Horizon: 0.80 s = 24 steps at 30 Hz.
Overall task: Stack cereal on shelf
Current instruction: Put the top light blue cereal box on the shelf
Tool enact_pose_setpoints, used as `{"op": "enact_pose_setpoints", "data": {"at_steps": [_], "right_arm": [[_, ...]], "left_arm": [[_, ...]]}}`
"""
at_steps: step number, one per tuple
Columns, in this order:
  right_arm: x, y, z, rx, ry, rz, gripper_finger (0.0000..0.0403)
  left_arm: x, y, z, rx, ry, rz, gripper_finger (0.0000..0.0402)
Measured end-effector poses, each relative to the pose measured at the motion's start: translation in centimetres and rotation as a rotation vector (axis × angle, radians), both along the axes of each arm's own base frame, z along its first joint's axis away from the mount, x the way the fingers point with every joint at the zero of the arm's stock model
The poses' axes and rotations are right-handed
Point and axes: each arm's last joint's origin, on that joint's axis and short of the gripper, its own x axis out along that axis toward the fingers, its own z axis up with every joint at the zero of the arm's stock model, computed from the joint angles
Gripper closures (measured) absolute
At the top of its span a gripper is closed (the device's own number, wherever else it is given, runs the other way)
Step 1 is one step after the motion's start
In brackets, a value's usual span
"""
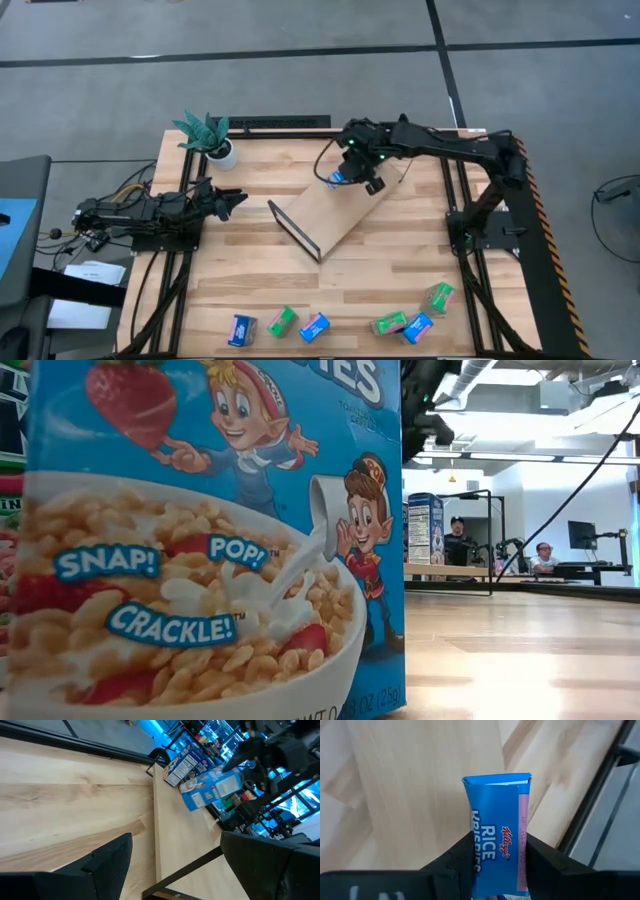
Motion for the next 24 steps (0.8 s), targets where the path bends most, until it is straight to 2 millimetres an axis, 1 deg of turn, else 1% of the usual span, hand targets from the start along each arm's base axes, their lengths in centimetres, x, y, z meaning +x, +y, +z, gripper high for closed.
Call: {"op": "enact_pose_setpoints", "data": {"at_steps": [2,5,9,15,18,20,22,24], "right_arm": [[0.5,-0.5,-0.5,-0.018,-0.009,0.016,0.0244],[0.6,-1.0,-0.3,-0.055,-0.028,0.050,0.0245],[0.6,-1.0,-0.2,-0.101,-0.024,0.119,0.0245],[0.3,-1.1,-0.4,-0.096,0.010,0.130,0.0245],[0.8,-1.3,-1.0,-0.105,0.015,0.146,0.0245],[0.6,-1.6,-1.4,-0.094,0.042,0.138,0.0245],[0.9,-1.9,-1.7,-0.101,0.042,0.143,0.0245],[0.9,-2.1,-2.3,-0.099,0.081,0.140,0.0245]], "left_arm": [[0.0,0.0,0.0,0.000,-0.001,0.001,0.0109],[0.0,0.0,0.0,-0.010,-0.006,0.005,0.0109],[0.0,0.0,0.0,-0.014,-0.010,0.017,0.0109],[-0.1,0.1,0.0,-0.005,-0.007,0.041,0.0109],[-0.1,0.1,0.0,-0.003,-0.005,0.044,0.0109],[-0.1,0.1,0.0,-0.003,-0.006,0.048,0.0109],[-0.1,0.1,0.0,-0.002,-0.006,0.050,0.0109],[-0.1,0.1,0.0,-0.003,-0.006,0.051,0.0109]]}}
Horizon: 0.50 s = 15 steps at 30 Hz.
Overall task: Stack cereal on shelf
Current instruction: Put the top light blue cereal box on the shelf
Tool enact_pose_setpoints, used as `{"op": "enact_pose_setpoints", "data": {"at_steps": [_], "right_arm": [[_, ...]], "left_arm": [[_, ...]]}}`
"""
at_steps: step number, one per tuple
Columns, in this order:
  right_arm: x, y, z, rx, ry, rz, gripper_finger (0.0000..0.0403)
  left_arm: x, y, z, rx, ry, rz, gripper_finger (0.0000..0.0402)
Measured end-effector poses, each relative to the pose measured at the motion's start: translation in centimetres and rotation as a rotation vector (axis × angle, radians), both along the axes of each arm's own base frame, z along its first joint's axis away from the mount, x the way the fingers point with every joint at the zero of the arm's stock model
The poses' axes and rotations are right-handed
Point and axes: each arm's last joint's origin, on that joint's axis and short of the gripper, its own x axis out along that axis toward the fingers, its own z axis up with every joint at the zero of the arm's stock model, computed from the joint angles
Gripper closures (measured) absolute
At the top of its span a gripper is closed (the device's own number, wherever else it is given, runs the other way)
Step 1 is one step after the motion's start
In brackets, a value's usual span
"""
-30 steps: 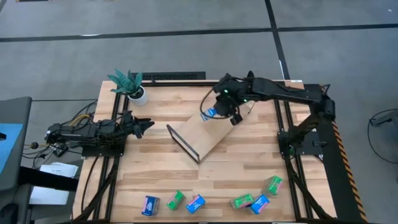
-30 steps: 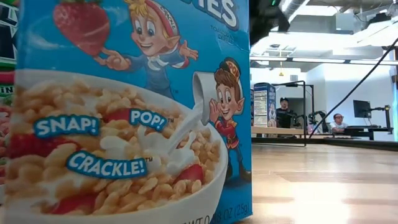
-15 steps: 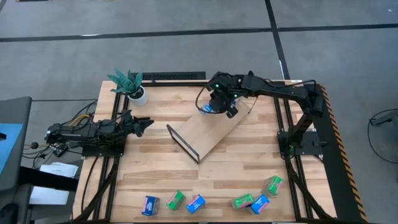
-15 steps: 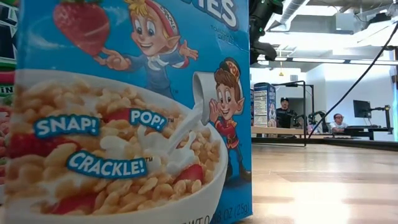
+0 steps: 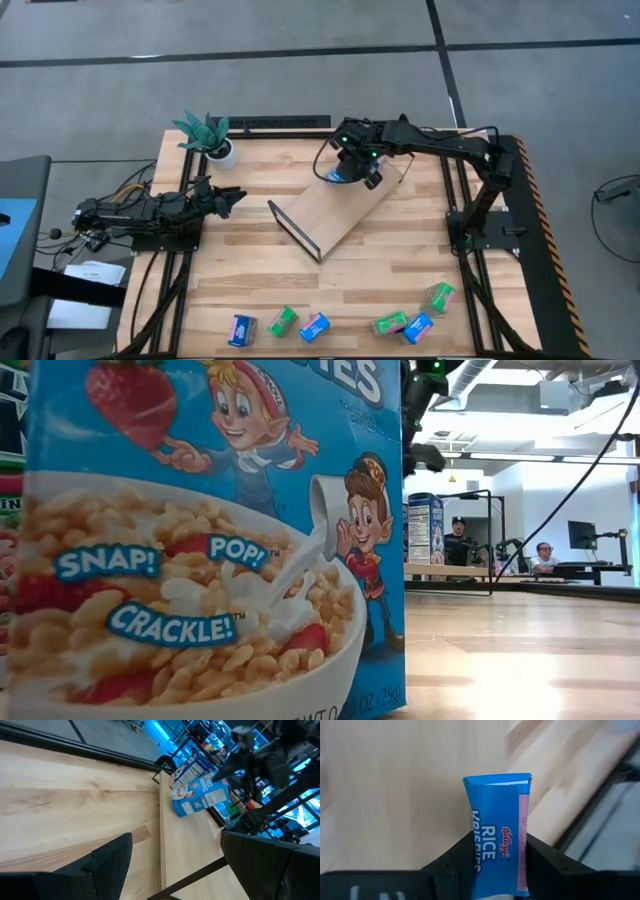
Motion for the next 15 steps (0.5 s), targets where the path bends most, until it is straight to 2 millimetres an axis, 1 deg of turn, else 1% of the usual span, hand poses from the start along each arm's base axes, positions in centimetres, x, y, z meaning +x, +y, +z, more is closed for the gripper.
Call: {"op": "enact_pose_setpoints", "data": {"at_steps": [3,7,15], "right_arm": [[0.32,-0.21,-0.17,-0.036,-0.001,-0.009,0.0245],[0.36,-0.19,-0.15,-0.042,-0.005,-0.004,0.0245],[0.04,-0.07,-0.07,-0.034,0.016,-0.005,0.0245]], "left_arm": [[0.00,0.00,0.00,-0.003,-0.003,0.001,0.0109],[0.00,0.00,0.00,-0.006,-0.004,0.001,0.0109],[0.00,0.00,0.00,-0.006,-0.004,0.001,0.0109]]}}
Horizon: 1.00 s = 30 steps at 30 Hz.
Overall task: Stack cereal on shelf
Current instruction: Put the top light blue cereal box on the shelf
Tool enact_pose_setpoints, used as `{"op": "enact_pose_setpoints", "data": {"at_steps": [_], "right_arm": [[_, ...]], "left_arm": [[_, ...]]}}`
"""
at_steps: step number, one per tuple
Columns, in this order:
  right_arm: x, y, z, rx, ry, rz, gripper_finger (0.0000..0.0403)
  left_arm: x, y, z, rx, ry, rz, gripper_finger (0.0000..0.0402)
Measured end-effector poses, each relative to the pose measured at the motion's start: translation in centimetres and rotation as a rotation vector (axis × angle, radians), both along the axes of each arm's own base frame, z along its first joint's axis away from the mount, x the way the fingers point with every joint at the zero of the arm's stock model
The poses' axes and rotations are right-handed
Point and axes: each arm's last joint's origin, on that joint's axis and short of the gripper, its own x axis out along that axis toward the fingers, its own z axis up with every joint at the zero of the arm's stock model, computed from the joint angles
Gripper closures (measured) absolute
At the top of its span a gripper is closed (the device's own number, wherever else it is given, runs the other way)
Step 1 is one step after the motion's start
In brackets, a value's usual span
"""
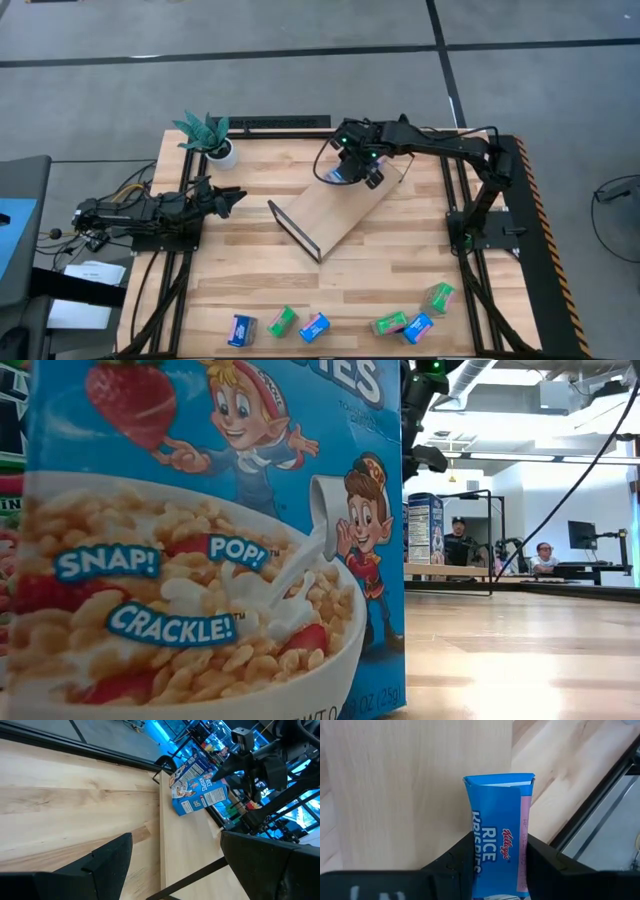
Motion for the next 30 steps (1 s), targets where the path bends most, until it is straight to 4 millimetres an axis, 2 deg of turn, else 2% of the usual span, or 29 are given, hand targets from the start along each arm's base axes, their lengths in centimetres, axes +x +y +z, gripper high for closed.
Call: {"op": "enact_pose_setpoints", "data": {"at_steps": [5,16,30], "right_arm": [[-0.12,0.06,-0.07,0.009,0.013,-0.008,0.0230],[-0.14,0.05,-0.08,0.010,0.015,-0.014,0.0158],[-0.05,-0.07,-0.01,-0.046,0.020,-0.036,0.0152]], "left_arm": [[0.00,0.00,0.00,0.000,0.000,0.000,0.0109],[0.00,0.00,0.00,0.000,0.000,0.000,0.0109],[0.00,0.00,0.00,0.000,0.000,0.000,0.0109]]}}
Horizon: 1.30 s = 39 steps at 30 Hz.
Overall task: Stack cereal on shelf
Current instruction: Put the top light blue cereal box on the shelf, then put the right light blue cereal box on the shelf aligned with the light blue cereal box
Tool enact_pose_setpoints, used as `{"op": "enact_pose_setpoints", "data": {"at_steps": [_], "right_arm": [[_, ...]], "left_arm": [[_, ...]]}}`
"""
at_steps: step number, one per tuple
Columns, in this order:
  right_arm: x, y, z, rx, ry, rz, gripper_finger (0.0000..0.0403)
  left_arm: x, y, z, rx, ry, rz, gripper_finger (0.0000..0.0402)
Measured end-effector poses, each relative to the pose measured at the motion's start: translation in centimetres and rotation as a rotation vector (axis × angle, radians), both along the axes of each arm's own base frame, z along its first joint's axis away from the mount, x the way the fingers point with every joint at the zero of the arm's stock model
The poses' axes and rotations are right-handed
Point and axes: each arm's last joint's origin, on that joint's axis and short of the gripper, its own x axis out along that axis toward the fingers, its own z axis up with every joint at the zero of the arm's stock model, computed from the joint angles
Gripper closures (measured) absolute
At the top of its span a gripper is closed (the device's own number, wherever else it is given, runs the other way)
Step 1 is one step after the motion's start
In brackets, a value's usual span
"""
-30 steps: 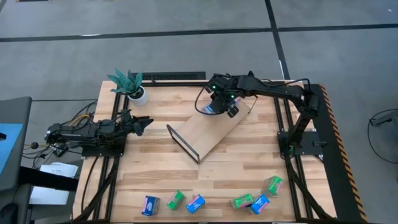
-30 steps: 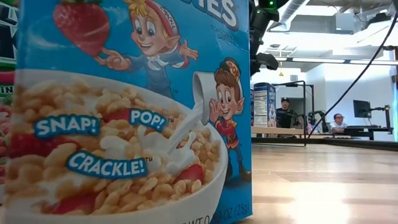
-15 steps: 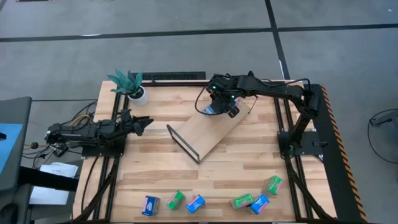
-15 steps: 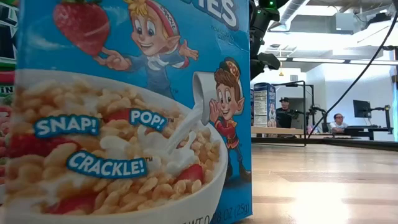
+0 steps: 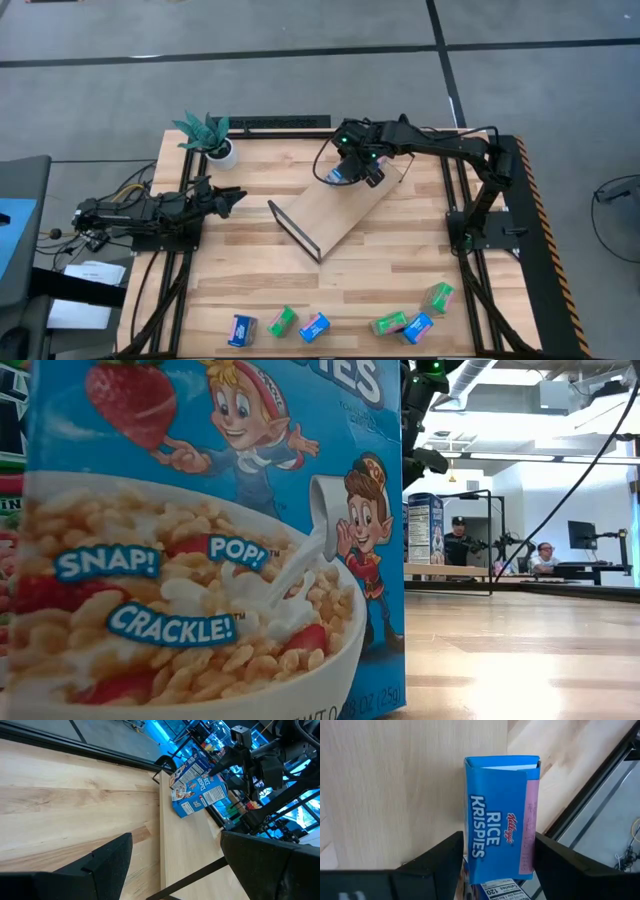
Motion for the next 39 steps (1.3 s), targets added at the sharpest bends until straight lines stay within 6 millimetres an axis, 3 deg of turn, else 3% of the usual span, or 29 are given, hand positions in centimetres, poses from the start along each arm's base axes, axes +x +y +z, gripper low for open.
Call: {"op": "enact_pose_setpoints", "data": {"at_steps": [26,39], "right_arm": [[-0.1,0.0,0.4,0.008,-0.034,-0.139,0.0152],[0.2,-0.1,4.1,0.021,-0.114,-0.200,0.0152]], "left_arm": [[0.0,0.0,0.0,-0.016,-0.014,0.001,0.0109],[0.0,0.0,0.0,-0.024,-0.019,0.002,0.0109]]}}
